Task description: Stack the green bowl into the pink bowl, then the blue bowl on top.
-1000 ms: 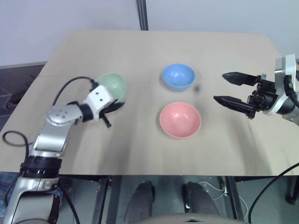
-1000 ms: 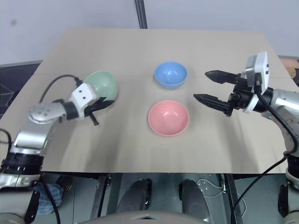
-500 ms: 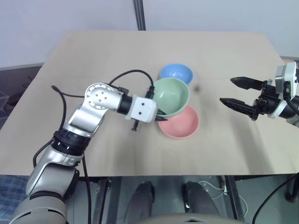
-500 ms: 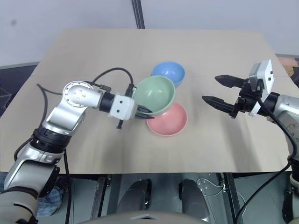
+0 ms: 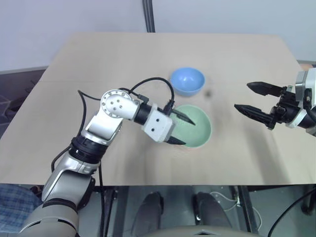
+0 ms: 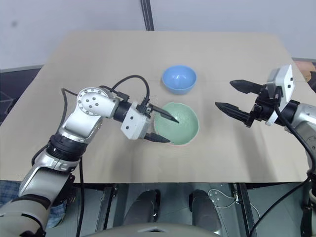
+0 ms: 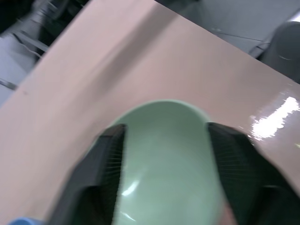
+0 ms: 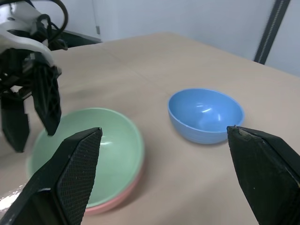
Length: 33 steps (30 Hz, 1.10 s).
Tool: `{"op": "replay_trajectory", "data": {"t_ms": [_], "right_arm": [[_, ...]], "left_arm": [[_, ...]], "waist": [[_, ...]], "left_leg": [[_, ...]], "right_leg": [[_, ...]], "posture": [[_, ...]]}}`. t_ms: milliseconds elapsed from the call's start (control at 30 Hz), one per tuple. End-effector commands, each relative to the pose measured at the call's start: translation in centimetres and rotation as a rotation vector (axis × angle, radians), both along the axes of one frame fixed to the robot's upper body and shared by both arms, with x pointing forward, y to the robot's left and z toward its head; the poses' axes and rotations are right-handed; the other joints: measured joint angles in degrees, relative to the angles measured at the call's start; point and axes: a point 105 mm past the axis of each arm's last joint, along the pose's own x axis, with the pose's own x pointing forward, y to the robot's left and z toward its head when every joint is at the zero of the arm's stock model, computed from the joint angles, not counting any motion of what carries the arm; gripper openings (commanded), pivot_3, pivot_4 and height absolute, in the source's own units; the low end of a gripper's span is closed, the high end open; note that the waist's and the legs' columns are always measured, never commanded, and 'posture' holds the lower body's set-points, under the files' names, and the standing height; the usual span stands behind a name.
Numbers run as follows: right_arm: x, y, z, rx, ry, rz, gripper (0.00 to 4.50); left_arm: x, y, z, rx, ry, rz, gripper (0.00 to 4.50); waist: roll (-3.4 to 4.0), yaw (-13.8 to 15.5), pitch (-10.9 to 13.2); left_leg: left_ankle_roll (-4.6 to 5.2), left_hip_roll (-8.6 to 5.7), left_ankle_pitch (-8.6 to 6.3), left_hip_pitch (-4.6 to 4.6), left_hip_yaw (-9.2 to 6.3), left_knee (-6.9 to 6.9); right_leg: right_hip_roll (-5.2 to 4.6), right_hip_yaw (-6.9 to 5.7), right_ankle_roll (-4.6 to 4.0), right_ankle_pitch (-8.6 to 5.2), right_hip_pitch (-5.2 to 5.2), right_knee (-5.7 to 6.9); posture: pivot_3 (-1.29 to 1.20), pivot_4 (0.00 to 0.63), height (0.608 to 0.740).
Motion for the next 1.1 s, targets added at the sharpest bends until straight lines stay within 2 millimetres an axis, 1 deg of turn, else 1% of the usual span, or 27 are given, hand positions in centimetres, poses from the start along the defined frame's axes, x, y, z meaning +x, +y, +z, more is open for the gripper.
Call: {"op": "replay_trajectory", "data": {"t_ms": [33,100,200,267,367,433,500,533,567,633,700,800,867,967,1100], "right_arm": [[-0.6,0.0,1.3,-0.014,-0.051,0.01,4.5],[-0.5,0.0,1.2,-0.016,-0.048,0.013,4.5],[-0.4,0.1,1.2,-0.021,-0.042,0.02,4.5],[-0.3,0.2,1.1,-0.023,-0.038,0.024,4.5],[-0.1,0.3,1.0,-0.027,-0.033,0.029,4.5],[-0.1,0.4,1.0,-0.03,-0.032,0.031,4.5],[1.2,0.7,1.0,-0.053,-0.036,0.004,4.5],[1.7,0.7,1.1,-0.064,-0.04,-0.009,4.5],[2.2,0.8,1.1,-0.072,-0.044,-0.022,4.5],[3.5,0.9,1.0,-0.103,-0.046,-0.059,4.5],[4.8,1.4,0.8,-0.135,-0.05,-0.076,4.5],[6.6,2.2,0.6,-0.193,-0.063,-0.097,4.5],[7.9,2.7,0.4,-0.248,-0.078,-0.113,4.5],[9.9,4.4,-0.6,-0.38,-0.098,-0.113,4.5],[11.2,7.6,-1.6,-0.489,-0.137,-0.045,4.5]], "left_arm": [[0.2,0.1,1.6,-0.073,-0.014,0.013,2.93],[0.5,0.2,2.3,-0.121,0.015,0.043,2.93],[2.1,0.9,4.2,-0.27,0.095,0.177,2.93],[3.2,1.8,5.2,-0.366,0.16,0.274,2.93],[4.5,3.4,6.0,-0.458,0.213,0.406,2.93],[4.9,4.0,6.1,-0.486,0.227,0.455,2.93],[6.4,7.4,6.8,-0.629,0.338,0.649,2.93],[6.7,8.6,7.0,-0.679,0.386,0.71,2.93],[6.8,9.4,7.1,-0.706,0.41,0.745,2.93],[5.8,10.9,6.5,-0.724,0.47,0.782,2.93],[4.6,12.2,5.5,-0.698,0.5,0.815,2.93],[3.2,13.4,4.5,-0.673,0.543,0.849,2.93],[2.6,13.9,4.4,-0.682,0.564,0.863,2.93],[1.6,14.4,4.3,-0.717,0.611,0.869,2.93],[0.4,14.3,4.0,-0.721,0.656,0.853,2.93]], "waist": [[0.0,-0.07,0.0],[0.0,-0.05,0.0],[0.0,0.0,0.0],[0.0,-0.05,0.0],[0.0,-0.09,0.0],[0.0,-0.11,0.0],[0.01,-0.22,0.01],[0.02,-0.43,0.02],[0.03,-0.64,0.03],[0.03,-0.74,0.03],[0.03,-1.09,0.03],[0.04,-0.95,0.07],[0.02,-0.06,0.18],[0.06,-0.21,0.23],[0.05,-0.22,0.24]], "left_leg": [[0.0,0.0,0.0,0.0,0.0,0.0],[0.0,0.0,0.0,0.0,-0.01,0.0],[0.0,0.0,0.0,0.0,-0.01,0.02],[0.0,0.0,0.0,-0.02,-0.05,0.06],[0.0,0.01,0.0,-0.01,-0.06,0.07],[0.0,0.01,0.0,0.0,-0.06,0.07],[0.0,0.0,0.0,0.0,-0.07,0.07],[0.0,0.01,0.0,0.02,-0.04,0.07],[0.0,0.04,0.0,0.04,-0.01,0.09],[0.0,0.06,0.0,0.05,-0.06,0.09],[-0.01,0.07,0.0,0.04,-0.06,0.05],[-0.01,0.04,0.0,-0.01,-0.04,0.02],[-0.01,0.03,0.0,-0.03,-0.07,0.04],[-0.01,0.03,0.0,-0.01,-0.03,0.06],[-0.02,0.06,0.01,0.01,-0.02,0.0]], "right_leg": [[0.0,0.0,0.0,0.0,0.0,0.0],[0.01,0.0,0.0,0.0,0.0,0.01],[0.0,0.0,0.0,0.0,0.01,0.01],[0.01,-0.03,0.01,0.0,0.01,0.02],[0.01,-0.04,0.01,0.0,0.02,0.04],[0.01,-0.04,0.01,0.0,0.02,0.04],[0.01,-0.05,0.01,0.0,0.03,0.03],[0.01,-0.01,0.01,0.0,0.02,0.04],[0.01,0.0,0.01,0.0,0.02,0.06],[0.06,-0.02,0.01,0.0,0.01,0.08],[0.06,-0.03,0.0,0.0,0.01,0.04],[-0.01,-0.02,0.0,0.0,-0.01,-0.03],[-0.03,-0.06,0.0,0.0,-0.03,-0.01],[-0.03,-0.04,-0.01,0.0,-0.02,0.0],[0.0,-0.03,-0.02,0.0,-0.08,0.03]], "posture": [[0.0,0.15,0.74],[0.0,0.15,0.74],[0.0,0.15,0.74],[0.0,0.15,0.74],[0.0,0.15,0.74],[0.0,0.15,0.74],[0.0,0.15,0.74],[0.0,0.15,0.74],[0.0,0.15,0.74],[0.0,0.15,0.74],[0.0,0.15,0.74],[0.0,0.15,0.74],[0.0,0.15,0.74],[0.0,0.15,0.74],[0.0,0.15,0.74]]}}
